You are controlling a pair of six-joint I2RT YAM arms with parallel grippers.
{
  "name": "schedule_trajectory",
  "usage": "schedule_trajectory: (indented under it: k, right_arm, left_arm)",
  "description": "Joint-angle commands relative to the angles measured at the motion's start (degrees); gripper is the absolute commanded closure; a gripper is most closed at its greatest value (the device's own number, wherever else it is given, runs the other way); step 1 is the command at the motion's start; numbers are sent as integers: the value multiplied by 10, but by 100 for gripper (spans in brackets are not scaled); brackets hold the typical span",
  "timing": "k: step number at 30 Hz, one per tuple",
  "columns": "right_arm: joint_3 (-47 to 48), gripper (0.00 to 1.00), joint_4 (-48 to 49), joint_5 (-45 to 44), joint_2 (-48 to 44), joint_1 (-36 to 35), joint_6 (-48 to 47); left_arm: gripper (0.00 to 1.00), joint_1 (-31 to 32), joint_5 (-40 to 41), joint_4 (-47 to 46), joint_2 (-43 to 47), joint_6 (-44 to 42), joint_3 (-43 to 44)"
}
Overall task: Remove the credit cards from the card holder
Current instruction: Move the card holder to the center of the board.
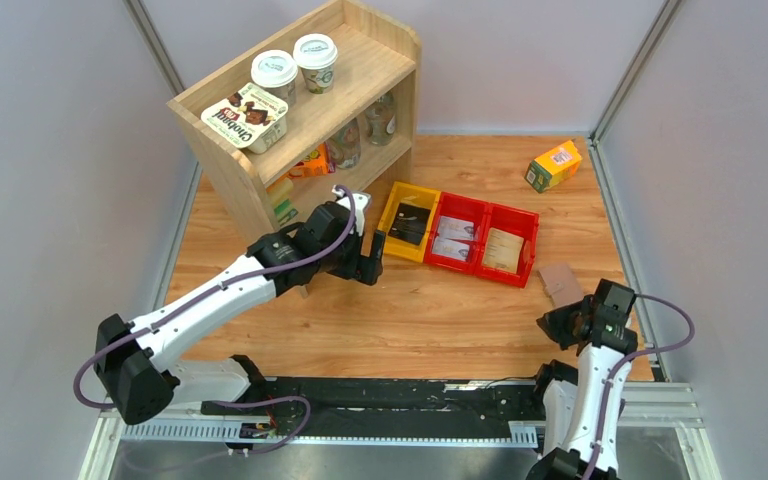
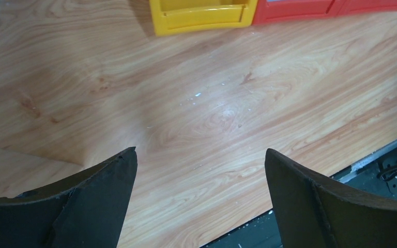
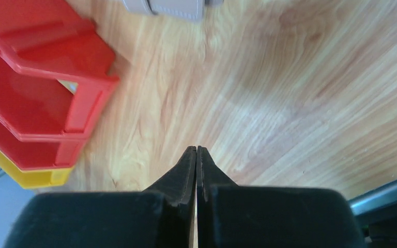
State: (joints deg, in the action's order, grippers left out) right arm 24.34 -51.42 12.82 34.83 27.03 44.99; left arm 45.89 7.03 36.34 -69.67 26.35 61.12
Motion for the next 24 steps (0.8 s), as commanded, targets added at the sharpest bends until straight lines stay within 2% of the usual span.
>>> schedule_trajectory:
  k: [1, 2, 3, 5, 6, 11, 18, 24]
  right_arm:
    - [12, 89, -17, 28, 3, -15, -3]
    - [30, 72, -9, 13, 8, -14, -4]
    - [56, 34, -4, -18, 21, -14, -10]
    - [84, 9, 31, -34, 53, -15, -17]
    - [109, 0, 33, -56, 79, -16, -25]
    - [229, 0, 47, -118, 246, -16, -118]
    - [363, 2, 20, -78, 490, -26, -221]
    - [407, 5, 17, -85, 609, -53, -249]
  left_arm:
    - [0, 17, -10, -36, -1, -1, 21]
    - [0, 17, -11, -38, -1, -7, 21]
    - [0, 17, -11, -36, 0, -21, 23]
    - [0, 17, -9, -33, 3, -43, 29]
    - [0, 17, -9, -32, 4, -49, 30]
    - [0, 17, -23, -29, 9, -115, 37]
    - [0, 17, -14, -20, 16, -197, 37]
    - [0, 17, -5, -6, 31, -220, 31]
